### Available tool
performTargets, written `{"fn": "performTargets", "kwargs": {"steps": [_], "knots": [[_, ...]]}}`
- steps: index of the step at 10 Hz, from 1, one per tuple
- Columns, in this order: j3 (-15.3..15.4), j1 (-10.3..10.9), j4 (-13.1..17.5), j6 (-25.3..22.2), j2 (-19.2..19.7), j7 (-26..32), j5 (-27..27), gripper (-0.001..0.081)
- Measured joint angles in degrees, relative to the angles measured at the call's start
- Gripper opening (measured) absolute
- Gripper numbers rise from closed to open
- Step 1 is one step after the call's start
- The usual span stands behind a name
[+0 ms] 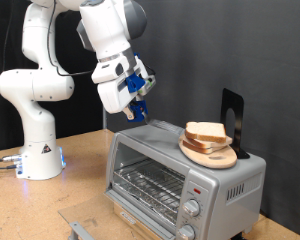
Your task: Make a piece of toast with the oven
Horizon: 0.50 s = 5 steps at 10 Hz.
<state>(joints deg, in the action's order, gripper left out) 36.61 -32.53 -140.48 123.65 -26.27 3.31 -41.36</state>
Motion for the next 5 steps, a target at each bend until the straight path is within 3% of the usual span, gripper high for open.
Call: {"fn": "performTargets", "kwargs": {"steps": [5], "knots": [[0.7, 0.0, 0.4, 0.9, 1.0, -0.5, -0.1, 0.0485]]}}
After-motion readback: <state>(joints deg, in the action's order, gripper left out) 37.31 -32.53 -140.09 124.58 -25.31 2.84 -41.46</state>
